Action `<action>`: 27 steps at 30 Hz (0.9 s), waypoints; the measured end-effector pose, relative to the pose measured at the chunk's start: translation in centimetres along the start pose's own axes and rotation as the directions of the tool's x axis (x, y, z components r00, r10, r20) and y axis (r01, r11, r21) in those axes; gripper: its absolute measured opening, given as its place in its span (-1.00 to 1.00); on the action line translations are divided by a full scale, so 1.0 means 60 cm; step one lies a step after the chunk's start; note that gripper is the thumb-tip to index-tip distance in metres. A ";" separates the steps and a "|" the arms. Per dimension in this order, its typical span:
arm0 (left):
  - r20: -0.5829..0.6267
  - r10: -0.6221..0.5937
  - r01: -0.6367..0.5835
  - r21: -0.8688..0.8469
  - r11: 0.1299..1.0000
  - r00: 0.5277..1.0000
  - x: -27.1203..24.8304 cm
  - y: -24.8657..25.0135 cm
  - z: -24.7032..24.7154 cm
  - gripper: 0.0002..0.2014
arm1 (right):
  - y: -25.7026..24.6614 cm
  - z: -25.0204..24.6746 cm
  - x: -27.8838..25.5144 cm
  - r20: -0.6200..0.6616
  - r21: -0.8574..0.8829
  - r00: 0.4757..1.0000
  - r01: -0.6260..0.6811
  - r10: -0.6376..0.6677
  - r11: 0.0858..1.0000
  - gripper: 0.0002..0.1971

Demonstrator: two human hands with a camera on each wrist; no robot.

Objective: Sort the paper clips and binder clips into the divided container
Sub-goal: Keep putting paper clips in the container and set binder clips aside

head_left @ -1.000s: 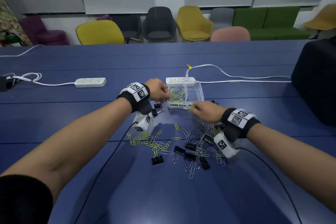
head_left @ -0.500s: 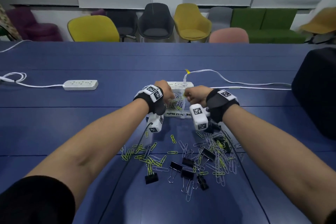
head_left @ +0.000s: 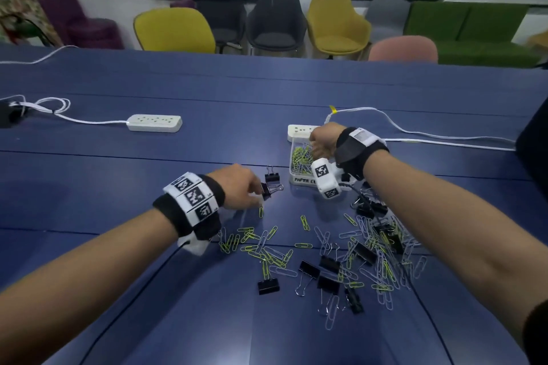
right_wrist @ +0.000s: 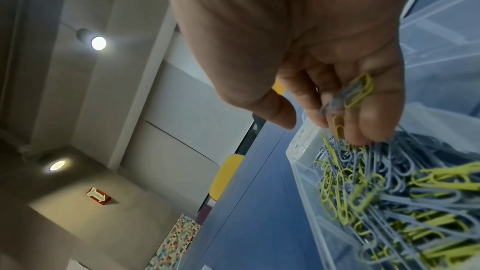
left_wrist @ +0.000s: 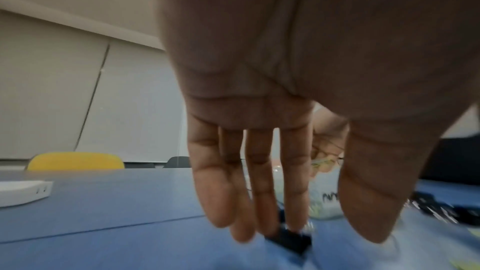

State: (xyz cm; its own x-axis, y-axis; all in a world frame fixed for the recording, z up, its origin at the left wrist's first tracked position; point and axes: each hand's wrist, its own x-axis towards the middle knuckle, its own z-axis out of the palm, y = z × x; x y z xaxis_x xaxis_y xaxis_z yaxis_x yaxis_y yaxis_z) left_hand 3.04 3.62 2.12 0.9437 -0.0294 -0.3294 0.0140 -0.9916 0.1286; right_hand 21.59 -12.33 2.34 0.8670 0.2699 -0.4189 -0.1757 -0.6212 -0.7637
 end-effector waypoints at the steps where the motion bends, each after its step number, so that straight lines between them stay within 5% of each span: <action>1: 0.004 0.006 -0.006 0.027 1.000 1.000 -0.005 -0.002 0.010 -0.63 | 0.002 0.001 0.001 0.008 -0.060 1.000 0.006 -0.006 0.998 -0.82; 5: 0.040 0.058 -0.061 0.074 0.995 0.998 -0.011 0.013 0.047 -0.65 | 0.009 -0.004 0.006 -0.021 -0.128 0.994 0.105 -0.109 0.986 -0.90; 10: 0.046 0.148 -0.152 0.092 0.984 0.988 -0.009 0.036 0.068 -0.66 | 0.026 -0.010 -0.033 -0.062 -0.247 0.925 0.351 -0.376 0.903 -0.72; 14: -0.014 0.137 -0.137 -0.005 0.991 0.991 -0.025 0.025 0.049 -0.67 | 0.057 -0.004 -0.099 0.146 -0.360 0.819 0.566 -0.554 0.742 -0.81; 17: -0.087 -0.006 0.009 0.032 0.999 0.996 -0.041 -0.008 0.027 -0.67 | 0.083 0.012 -0.142 0.368 -0.537 0.759 0.645 -0.538 0.543 -0.79; 22: 0.034 -0.205 0.199 0.139 0.970 0.978 -0.074 -0.048 0.033 -0.53 | 0.105 0.054 -0.181 0.540 -0.620 0.719 0.692 -0.438 0.371 -0.68; 27: 0.090 -0.104 0.100 0.051 0.994 0.990 -0.084 -0.025 0.060 -0.53 | 0.090 0.103 -0.205 0.623 -0.670 0.693 0.712 -0.363 0.211 -0.48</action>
State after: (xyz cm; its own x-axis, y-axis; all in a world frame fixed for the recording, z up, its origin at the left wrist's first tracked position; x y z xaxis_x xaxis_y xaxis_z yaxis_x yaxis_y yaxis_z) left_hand -2.92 4.82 0.25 0.9034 0.0627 -0.4241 0.0912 -0.9947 0.0473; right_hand 7.09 -14.46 0.33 0.3744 0.8706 -0.3192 0.8925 -0.4317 -0.1305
